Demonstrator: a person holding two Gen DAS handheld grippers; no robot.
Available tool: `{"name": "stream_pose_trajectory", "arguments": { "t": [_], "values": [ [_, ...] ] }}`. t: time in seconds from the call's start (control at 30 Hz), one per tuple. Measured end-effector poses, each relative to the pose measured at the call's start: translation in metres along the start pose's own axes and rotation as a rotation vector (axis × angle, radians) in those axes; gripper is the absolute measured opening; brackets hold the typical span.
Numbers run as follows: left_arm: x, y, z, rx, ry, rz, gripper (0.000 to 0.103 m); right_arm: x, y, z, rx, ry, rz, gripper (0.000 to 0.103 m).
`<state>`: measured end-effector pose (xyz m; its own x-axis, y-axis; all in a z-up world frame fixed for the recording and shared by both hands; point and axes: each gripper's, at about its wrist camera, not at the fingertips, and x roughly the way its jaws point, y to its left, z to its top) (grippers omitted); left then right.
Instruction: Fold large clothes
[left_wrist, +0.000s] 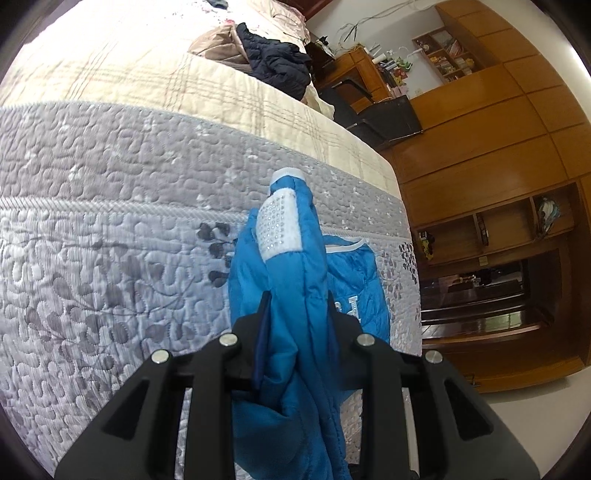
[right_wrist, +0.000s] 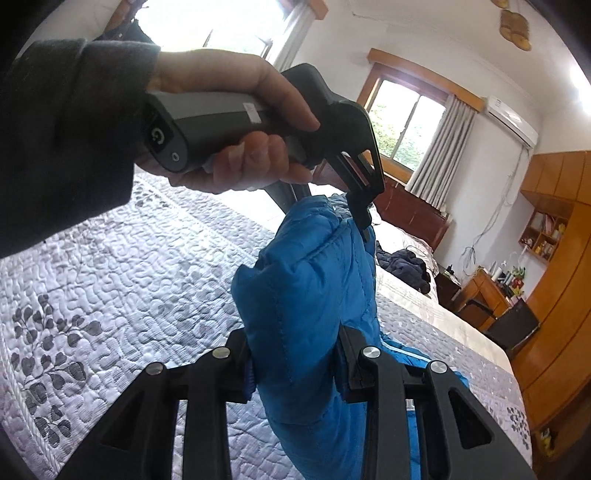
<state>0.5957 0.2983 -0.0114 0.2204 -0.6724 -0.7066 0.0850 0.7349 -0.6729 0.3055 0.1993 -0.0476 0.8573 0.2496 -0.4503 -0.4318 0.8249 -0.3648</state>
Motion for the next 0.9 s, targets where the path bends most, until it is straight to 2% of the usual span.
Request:
{"name": "stream_pose_trajectory", "arguments": {
  "t": [0.53,0.9],
  "values": [
    [0.014,-0.087,-0.003,0.053,-0.010,0.073,0.025,-0.029,-0.063,-0.017,0.144,-0.040,-0.021,0.031],
    [0.052,-0.153,-0.009,0.111,0.010,0.129,0.025,-0.049,-0.111,-0.042,0.245,-0.049,-0.037,0.031]
  ]
}}
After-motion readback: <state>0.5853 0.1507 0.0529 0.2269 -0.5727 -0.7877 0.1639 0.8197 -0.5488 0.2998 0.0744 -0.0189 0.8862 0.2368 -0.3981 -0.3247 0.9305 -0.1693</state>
